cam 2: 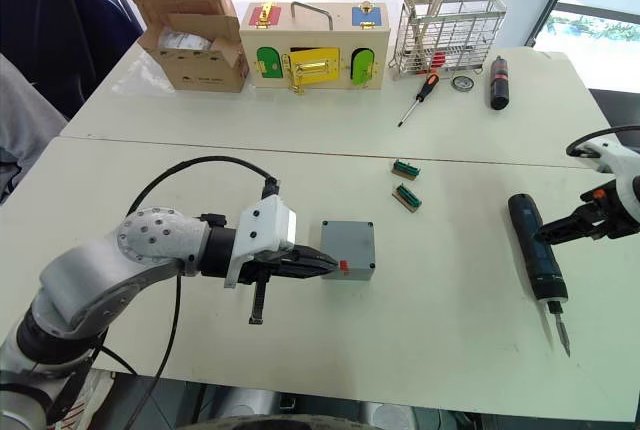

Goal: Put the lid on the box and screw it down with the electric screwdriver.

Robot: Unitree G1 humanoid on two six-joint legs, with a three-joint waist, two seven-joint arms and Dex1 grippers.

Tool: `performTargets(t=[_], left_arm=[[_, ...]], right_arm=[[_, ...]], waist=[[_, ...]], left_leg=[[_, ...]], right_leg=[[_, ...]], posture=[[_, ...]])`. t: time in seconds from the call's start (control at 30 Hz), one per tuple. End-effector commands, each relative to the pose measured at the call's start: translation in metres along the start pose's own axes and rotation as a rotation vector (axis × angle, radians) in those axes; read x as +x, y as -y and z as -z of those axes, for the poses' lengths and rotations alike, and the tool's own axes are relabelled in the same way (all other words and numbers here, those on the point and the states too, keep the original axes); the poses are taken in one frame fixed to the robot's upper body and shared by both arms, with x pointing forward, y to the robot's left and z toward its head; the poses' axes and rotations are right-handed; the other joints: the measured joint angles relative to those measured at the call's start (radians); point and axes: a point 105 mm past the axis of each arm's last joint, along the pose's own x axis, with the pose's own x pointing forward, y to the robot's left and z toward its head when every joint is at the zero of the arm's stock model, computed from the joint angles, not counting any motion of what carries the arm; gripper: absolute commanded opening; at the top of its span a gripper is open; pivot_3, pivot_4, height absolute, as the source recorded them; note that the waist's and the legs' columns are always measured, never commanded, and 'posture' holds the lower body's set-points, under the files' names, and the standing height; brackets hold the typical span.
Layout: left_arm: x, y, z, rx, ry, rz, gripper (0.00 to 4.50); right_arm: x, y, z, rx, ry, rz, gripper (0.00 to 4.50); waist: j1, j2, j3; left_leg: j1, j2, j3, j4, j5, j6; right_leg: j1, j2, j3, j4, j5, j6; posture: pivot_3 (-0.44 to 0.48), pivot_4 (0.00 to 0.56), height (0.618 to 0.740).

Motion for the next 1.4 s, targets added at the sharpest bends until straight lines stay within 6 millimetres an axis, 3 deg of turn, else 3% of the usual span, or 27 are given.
performTargets(t=[0.03, 0.3, 0.47, 0.73, 1.07, 1.23, 1.33, 1.4], left_arm=[[0.000, 0.004, -0.007, 0.023, 0.026, -0.019, 0.00], [0.003, 0.004, -0.003, 0.012, 0.016, -0.042, 0.00], [0.005, 0.003, -0.003, 0.010, 0.021, -0.045, 0.00], [0.011, 0.001, -0.001, 0.009, 0.029, -0.059, 0.00], [0.013, -0.001, 0.003, 0.007, 0.020, -0.083, 0.00], [0.012, -0.001, 0.004, 0.004, 0.020, -0.092, 0.00], [0.012, -0.002, 0.004, 0.004, 0.018, -0.098, 0.00], [0.011, -0.003, 0.005, 0.004, 0.016, -0.102, 0.00]], right_arm=[[-0.001, 0.011, 0.004, 0.079, -0.001, 0.045, 4.45], [0.008, 0.006, 0.025, 0.208, -0.051, -0.027, 4.45], [0.013, -0.010, 0.035, 0.254, -0.081, -0.073, 4.45], [0.031, -0.036, 0.032, 0.354, -0.067, -0.120, 4.45], [0.043, -0.031, 0.019, 0.387, -0.027, -0.049, 4.45], [0.051, -0.035, 0.026, 0.350, -0.070, -0.036, 3.12], [0.054, -0.034, 0.031, 0.337, -0.089, -0.015, 1.97], [0.057, -0.033, 0.034, 0.331, -0.099, 0.003, 1.76]], waist=[[-0.002, 0.000, 0.000], [-0.002, 0.000, 0.000], [0.001, 0.000, 0.000], [-0.003, 0.000, 0.000], [-0.004, -0.002, -0.001], [-0.004, -0.003, -0.001], [-0.004, -0.004, -0.001], [-0.004, -0.006, -0.002]], left_leg=[[0.000, 0.000, 0.000, 0.000, 0.000, 0.000], [0.000, 0.000, 0.000, 0.000, 0.001, -0.002], [0.001, 0.000, -0.001, 0.000, 0.001, -0.002], [0.001, 0.000, -0.001, 0.001, 0.001, -0.002], [0.001, 0.000, -0.001, 0.001, 0.001, -0.002], [0.001, 0.000, -0.001, 0.001, 0.001, -0.002], [0.001, 0.000, -0.001, 0.001, 0.001, -0.002], [0.001, 0.000, -0.001, 0.001, 0.001, -0.002]], right_leg=[[0.000, 0.000, 0.000, 0.000, 0.000, 0.000], [-0.001, 0.000, 0.000, 0.003, 0.000, 0.000], [-0.001, 0.000, 0.000, 0.004, 0.000, 0.000], [-0.002, 0.000, 0.000, 0.006, 0.000, 0.000], [-0.001, 0.001, 0.000, 0.007, 0.000, 0.000], [-0.001, 0.001, 0.000, 0.007, 0.000, 0.000], [-0.001, 0.001, 0.000, 0.007, 0.000, 0.000], [-0.001, 0.001, 0.000, 0.007, 0.000, 0.000]], posture=[[0.000, 0.150, 0.740], [0.000, 0.150, 0.740], [0.000, 0.150, 0.740], [0.000, 0.150, 0.740], [0.000, 0.150, 0.740], [0.000, 0.150, 0.740], [0.000, 0.150, 0.740], [0.000, 0.150, 0.740]])
